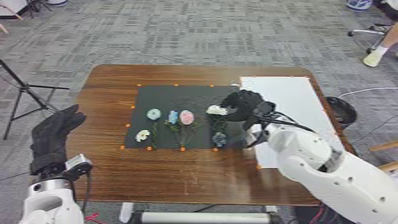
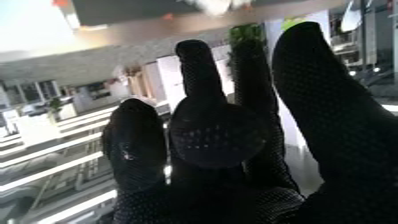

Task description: Arrange flowers

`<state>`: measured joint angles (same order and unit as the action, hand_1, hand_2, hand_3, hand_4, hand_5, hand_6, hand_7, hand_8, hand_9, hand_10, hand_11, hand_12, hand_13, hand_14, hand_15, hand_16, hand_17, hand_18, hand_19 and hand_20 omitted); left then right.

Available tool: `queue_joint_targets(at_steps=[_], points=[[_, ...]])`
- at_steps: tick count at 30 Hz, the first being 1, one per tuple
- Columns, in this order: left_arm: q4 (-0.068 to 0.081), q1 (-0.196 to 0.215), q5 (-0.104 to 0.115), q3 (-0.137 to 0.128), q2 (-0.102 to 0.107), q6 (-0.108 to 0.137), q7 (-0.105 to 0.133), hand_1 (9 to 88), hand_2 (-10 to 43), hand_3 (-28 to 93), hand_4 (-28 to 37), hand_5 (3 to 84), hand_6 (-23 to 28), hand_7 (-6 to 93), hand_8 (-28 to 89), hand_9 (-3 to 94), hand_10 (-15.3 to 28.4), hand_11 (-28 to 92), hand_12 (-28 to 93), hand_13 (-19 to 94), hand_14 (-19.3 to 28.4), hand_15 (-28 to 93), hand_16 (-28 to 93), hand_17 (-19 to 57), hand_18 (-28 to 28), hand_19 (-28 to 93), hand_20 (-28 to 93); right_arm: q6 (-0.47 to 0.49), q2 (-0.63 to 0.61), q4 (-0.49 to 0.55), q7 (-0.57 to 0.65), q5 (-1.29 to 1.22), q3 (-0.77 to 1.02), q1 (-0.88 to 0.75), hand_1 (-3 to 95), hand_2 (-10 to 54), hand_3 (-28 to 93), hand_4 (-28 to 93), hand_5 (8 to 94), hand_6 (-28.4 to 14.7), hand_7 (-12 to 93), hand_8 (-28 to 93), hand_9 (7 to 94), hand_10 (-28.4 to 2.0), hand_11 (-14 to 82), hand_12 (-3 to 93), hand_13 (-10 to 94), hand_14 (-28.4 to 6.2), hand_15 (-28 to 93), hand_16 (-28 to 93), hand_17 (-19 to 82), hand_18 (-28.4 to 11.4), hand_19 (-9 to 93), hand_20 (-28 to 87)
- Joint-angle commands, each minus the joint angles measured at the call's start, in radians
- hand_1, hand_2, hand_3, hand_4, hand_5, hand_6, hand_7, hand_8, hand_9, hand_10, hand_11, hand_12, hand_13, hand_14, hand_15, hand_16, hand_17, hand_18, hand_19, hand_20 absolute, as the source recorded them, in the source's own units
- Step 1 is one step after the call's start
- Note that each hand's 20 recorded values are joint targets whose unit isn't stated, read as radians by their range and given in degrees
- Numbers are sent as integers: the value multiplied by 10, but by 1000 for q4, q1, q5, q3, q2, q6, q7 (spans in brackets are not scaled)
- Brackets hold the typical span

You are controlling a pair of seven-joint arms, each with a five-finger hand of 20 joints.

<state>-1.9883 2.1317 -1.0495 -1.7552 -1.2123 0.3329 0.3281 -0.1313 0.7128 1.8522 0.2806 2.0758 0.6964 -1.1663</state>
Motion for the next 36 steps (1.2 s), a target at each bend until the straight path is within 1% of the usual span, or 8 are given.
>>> queue_joint_targets(at_steps=[1,14,18,21,26,29,32,36], points=[[-2,7,-1,-4,-9,-9,-3,277,95,671,-283,546,16,179,-73,538,151,250,131,443,191,251,1,101,129,151,211,-45,1,3,9,3,57,22,444,-95,657,-137,597,30,150,-97,658,-146,92,153,886,-20,640,325,580,-172,932,572],[-5,17,-1,-10,-10,-14,-3,278,96,669,-283,546,17,177,-72,537,151,251,131,442,191,251,1,101,129,151,211,-35,-6,20,7,-3,71,-13,439,-95,655,-138,590,23,147,-94,651,-143,95,157,883,-21,644,322,576,-174,932,574],[-4,13,-3,-8,-10,-15,-6,277,95,671,-283,545,18,176,-72,537,151,250,130,442,191,252,1,100,129,152,211,-7,-15,41,-4,-14,62,-40,437,-95,653,-137,589,22,146,-92,651,-141,99,161,881,-21,646,323,575,-176,932,577],[-6,15,-4,-10,-9,-15,-10,277,95,670,-283,545,18,177,-71,538,151,251,130,442,190,252,1,100,129,151,210,21,-24,68,-14,-19,51,-69,432,-95,653,-138,587,21,145,-92,649,-135,100,163,880,-21,646,322,575,-176,932,577],[-5,13,-6,-10,-8,-19,-14,277,95,670,-283,546,17,177,-72,538,151,251,130,442,190,252,1,100,129,152,210,52,-25,87,-23,-19,19,-95,427,-95,651,-141,585,20,143,-90,646,-135,101,166,877,-22,648,322,574,-176,932,578],[-3,10,-6,-7,-7,-22,-16,278,95,670,-283,545,17,179,-71,538,151,251,130,442,190,253,1,100,129,152,210,58,-23,96,-19,-19,13,-117,424,-95,651,-147,585,20,143,-89,646,-135,102,167,876,-22,649,321,572,-177,932,578],[-4,12,-5,-7,-9,-19,-15,278,95,669,-283,545,16,178,-72,538,152,251,130,442,190,252,1,100,129,152,210,65,-23,99,-21,-15,8,-135,423,-95,652,-150,588,21,148,-87,651,-134,110,173,876,-22,650,320,571,-176,932,578],[-3,9,-7,-6,-10,-20,-16,279,95,669,-283,545,16,178,-72,537,151,251,130,443,189,251,1,100,129,152,210,62,-19,86,-23,-2,6,-141,434,-95,649,-156,592,20,153,-86,653,-132,114,177,876,-22,650,319,570,-176,932,578]])
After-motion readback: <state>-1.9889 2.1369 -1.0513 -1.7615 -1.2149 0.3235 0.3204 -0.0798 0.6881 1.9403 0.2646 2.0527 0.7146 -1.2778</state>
